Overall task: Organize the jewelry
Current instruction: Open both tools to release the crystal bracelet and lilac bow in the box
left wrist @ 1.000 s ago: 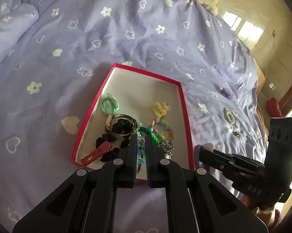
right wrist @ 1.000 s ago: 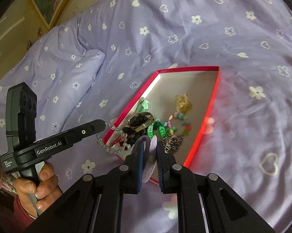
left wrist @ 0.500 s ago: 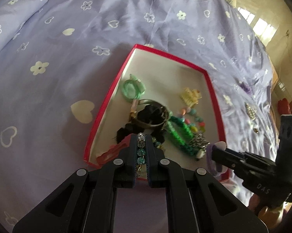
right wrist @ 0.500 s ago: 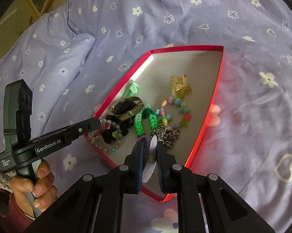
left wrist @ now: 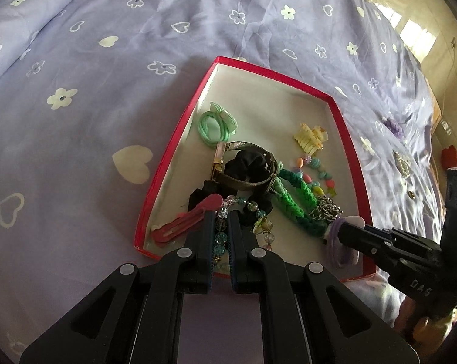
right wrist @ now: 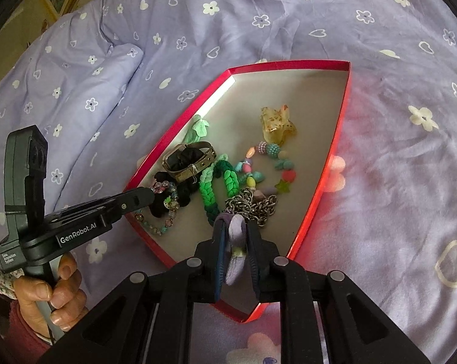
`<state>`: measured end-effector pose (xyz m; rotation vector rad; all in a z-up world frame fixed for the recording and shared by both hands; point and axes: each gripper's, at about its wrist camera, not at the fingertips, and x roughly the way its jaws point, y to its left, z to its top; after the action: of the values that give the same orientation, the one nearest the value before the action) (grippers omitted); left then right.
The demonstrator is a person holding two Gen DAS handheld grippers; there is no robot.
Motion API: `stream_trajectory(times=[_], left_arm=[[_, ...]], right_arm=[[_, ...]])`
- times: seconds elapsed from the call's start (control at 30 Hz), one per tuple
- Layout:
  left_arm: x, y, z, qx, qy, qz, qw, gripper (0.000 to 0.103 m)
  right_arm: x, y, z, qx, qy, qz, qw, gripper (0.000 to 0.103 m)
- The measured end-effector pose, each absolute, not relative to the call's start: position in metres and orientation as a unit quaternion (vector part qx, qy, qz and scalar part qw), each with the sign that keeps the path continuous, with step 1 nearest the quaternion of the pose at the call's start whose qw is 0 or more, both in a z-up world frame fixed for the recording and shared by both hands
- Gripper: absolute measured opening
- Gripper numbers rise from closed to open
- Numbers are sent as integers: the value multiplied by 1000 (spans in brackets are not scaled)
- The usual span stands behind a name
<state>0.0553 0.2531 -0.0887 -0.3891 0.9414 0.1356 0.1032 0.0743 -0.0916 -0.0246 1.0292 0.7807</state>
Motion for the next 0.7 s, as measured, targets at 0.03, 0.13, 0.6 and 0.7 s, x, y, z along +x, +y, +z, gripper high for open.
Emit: stream_trajectory(times=[0.03, 0.13, 0.6, 0.7], left_arm=[[55, 253, -89, -184, 451, 66, 871, 7], [55, 252, -89, -183, 451, 67, 871, 7], [53, 251, -85, -167, 455, 83, 871, 25], [51, 250, -83, -163, 456, 85, 871, 26]], right_arm=[[103, 74, -91, -11, 480, 364, 798, 17], [103, 75, -92, -12, 481, 365, 797, 17], [99, 72, -84, -4, 471, 367, 802, 32], [99, 69, -81, 0, 470, 366, 803, 35]])
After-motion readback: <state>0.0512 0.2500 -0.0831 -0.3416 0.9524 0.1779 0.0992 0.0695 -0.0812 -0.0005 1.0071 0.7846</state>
